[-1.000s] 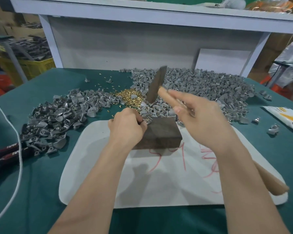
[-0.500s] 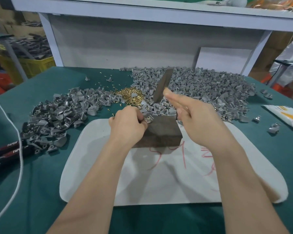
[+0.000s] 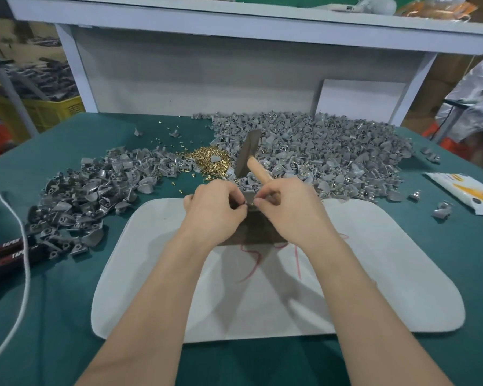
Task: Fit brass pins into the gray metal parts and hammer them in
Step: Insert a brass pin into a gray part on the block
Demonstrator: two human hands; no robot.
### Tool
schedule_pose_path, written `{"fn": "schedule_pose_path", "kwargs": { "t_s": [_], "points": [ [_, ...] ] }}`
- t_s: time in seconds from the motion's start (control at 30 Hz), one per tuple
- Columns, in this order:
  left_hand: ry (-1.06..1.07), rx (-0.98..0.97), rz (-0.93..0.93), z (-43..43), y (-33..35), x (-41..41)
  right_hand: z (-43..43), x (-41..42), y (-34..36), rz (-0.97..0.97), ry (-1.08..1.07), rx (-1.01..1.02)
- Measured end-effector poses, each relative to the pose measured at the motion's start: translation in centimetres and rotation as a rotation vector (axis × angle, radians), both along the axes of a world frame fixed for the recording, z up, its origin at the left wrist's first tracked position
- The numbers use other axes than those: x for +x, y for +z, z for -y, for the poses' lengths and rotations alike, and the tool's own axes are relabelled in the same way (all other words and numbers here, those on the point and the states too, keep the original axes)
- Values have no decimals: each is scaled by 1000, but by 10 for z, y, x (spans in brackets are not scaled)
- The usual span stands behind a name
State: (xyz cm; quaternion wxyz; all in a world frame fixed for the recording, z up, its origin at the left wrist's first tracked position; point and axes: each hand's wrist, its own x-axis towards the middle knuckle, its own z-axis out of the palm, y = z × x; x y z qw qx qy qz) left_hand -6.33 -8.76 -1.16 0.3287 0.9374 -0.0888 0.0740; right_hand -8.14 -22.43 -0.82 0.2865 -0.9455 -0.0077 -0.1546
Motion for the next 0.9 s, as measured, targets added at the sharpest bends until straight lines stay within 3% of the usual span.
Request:
{"fn": "schedule_pose_path", "kwargs": {
  "t_s": [0.4, 0.5, 0.67, 0.9],
  "points": [
    [-62, -18, 9, 2, 1, -1, -8, 0, 5, -45, -23, -162],
    [-51, -12, 7, 1, -1, 0, -5, 2, 4, -53, 10, -103],
    [101, 29, 28, 0, -5, 5, 14, -3, 12, 47, 91, 216],
    [161, 29, 22, -1, -6, 7, 27, -15, 27, 125, 90, 94]
  ]
}}
